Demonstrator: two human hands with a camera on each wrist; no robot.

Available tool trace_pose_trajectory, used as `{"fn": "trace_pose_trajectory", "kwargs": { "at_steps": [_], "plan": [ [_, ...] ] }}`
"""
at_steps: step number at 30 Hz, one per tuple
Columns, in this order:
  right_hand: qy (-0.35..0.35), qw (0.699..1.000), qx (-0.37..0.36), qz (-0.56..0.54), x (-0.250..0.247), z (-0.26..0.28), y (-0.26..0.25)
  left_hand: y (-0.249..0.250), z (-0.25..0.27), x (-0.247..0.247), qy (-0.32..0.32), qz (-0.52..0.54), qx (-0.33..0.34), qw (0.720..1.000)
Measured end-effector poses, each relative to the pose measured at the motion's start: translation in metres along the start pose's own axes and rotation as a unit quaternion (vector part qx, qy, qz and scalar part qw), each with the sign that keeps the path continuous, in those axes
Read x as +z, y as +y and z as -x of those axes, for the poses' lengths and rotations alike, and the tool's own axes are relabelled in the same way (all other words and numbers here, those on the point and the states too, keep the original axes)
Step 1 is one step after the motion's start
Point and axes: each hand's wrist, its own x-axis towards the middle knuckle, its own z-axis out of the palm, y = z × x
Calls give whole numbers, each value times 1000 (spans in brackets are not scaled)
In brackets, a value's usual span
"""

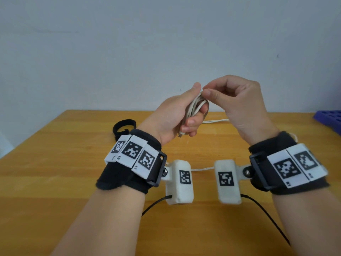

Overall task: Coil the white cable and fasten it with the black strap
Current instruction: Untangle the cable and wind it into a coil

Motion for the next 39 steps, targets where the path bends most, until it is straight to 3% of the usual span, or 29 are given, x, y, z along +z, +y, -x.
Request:
{"fn": "trace_pose_trajectory", "kwargs": {
  "at_steps": [7,19,31,39],
  "plan": [
    [26,1000,-5,4,2,0,5,1,1,-4,-38,33,15,999],
    [-54,996,60,-33,5,3,11,8,5,0,-88,165,71,980],
    [-176,969,165,-47,21,13,15,15,7,9,15,244,98,965],
    [-233,952,196,3,23,16,6,14,8,11,87,207,121,967]
  ]
}}
